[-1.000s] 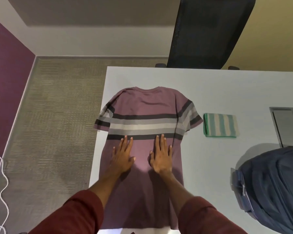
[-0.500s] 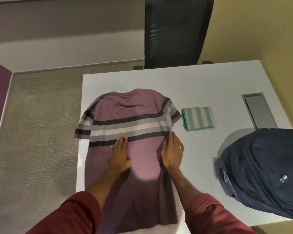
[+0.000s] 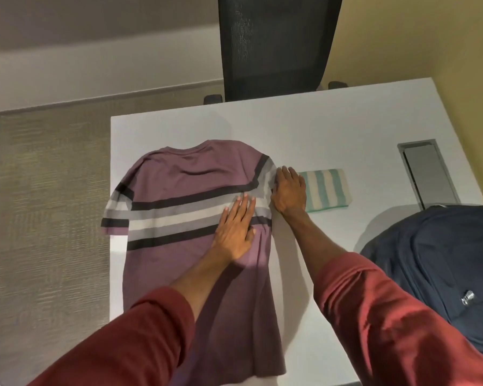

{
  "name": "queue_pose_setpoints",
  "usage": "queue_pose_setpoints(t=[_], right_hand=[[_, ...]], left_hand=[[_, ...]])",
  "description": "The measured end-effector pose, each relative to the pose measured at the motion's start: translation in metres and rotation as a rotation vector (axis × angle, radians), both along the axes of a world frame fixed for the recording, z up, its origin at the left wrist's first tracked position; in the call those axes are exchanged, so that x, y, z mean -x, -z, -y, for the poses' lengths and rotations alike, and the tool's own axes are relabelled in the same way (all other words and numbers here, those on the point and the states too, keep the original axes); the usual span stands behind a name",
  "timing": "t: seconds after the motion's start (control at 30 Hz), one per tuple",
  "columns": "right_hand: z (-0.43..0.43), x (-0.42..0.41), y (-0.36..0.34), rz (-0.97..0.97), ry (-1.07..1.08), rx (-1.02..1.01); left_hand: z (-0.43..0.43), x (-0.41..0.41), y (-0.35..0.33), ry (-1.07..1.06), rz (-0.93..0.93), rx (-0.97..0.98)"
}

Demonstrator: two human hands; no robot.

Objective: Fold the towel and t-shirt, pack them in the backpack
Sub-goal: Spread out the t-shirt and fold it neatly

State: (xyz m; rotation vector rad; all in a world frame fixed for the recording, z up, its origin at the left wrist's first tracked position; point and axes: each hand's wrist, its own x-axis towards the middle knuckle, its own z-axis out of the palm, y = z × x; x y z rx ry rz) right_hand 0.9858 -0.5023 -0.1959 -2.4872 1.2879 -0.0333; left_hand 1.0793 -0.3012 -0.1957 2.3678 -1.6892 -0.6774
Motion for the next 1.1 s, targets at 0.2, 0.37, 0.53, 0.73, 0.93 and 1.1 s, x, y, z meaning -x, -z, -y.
queue_pose_setpoints(t=[0.2,0.37,0.53,0.73,0.93,1.1], right_hand=[[0.013,-0.008,0.003,-0.016,0.010,0.015],[0.023,-0.008,0.004,-0.058,0.057,0.005],[0.038,-0.012,-0.009,0.008,0.140,-0.137],[0.068,-0.029,-0.038,0.124,0.096,-0.020],[0.096,-0.052,-0.046,0.202,0.041,0.123],[0.079,-0.054,-0.044,0.189,0.060,0.113]], left_hand=[[0.050,-0.011,-0.002,-0.023,0.004,-0.007],[0.072,-0.012,0.008,-0.011,-0.016,-0.003],[0.075,-0.006,0.016,-0.033,0.060,0.033],[0.055,-0.003,0.020,-0.035,0.016,0.077],[0.036,0.010,0.022,0.031,-0.058,0.079],[0.028,0.021,0.024,0.068,-0.054,0.004]])
